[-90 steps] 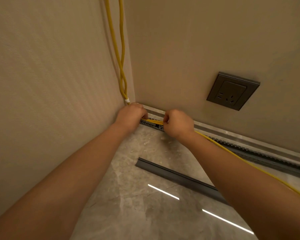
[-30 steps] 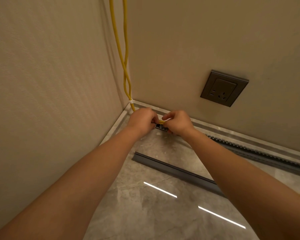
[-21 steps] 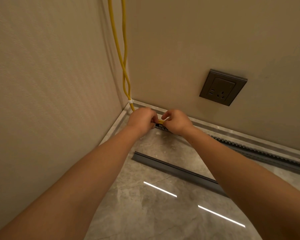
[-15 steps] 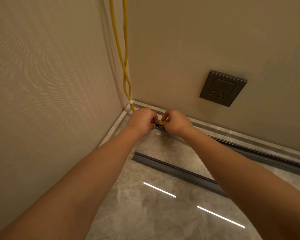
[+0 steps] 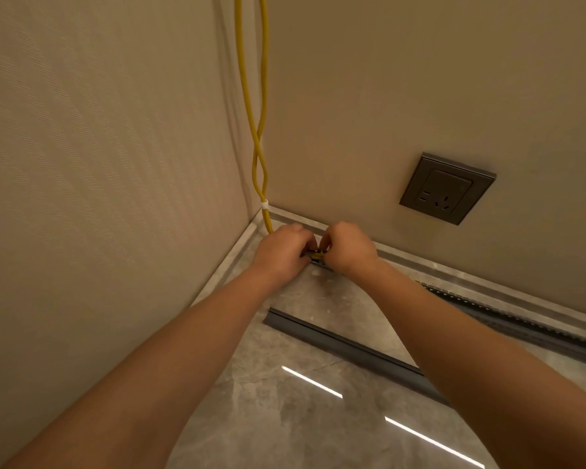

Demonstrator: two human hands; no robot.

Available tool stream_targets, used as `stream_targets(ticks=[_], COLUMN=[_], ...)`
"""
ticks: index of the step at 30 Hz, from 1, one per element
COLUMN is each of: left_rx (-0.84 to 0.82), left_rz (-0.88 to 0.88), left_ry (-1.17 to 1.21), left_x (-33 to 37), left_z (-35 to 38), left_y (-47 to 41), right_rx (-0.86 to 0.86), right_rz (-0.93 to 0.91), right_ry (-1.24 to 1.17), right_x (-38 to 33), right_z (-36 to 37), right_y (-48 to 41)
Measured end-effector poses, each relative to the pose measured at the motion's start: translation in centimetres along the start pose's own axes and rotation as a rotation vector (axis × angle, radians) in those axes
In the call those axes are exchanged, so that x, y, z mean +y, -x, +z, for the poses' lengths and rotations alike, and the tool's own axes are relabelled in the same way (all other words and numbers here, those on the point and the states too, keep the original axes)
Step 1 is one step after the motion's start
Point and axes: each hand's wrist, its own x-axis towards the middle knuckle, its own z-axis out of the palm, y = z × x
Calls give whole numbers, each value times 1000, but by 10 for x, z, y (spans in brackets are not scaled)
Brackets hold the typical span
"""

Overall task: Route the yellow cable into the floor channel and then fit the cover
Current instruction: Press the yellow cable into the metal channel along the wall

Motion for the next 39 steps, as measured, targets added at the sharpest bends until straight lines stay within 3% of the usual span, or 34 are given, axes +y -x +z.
stream_targets(ticks=[6,11,14,24,27,31,36,39], left_rx=[7,44,24,-160,-204,-241,-267,-268], left_rz=[12,9,-51,-80,-121,-135,-142,-141], left_ry=[-34,-253,-243,-427,-431,-416,-420,-413], left_x=[-8,-24,-24,-14,-12,-9,-9,-11], left_z=[4,2,1,2,-1,-2,-4,-5], left_y=[3,11,10,-7,-11,-13,-14,-14], right_rx=[94,88,85,58,-28,-184,8,9], right_rz=[7,35,61,105,91,129,3,-19], right_ry=[49,8,-25,-5,-53,-341,-473,-417], right_x=[1,0,1,26,40,70,77,74], right_z=[7,6,9,-2,-12,-22,-19,-15], right_y=[3,2,0,8,13,22,20,19])
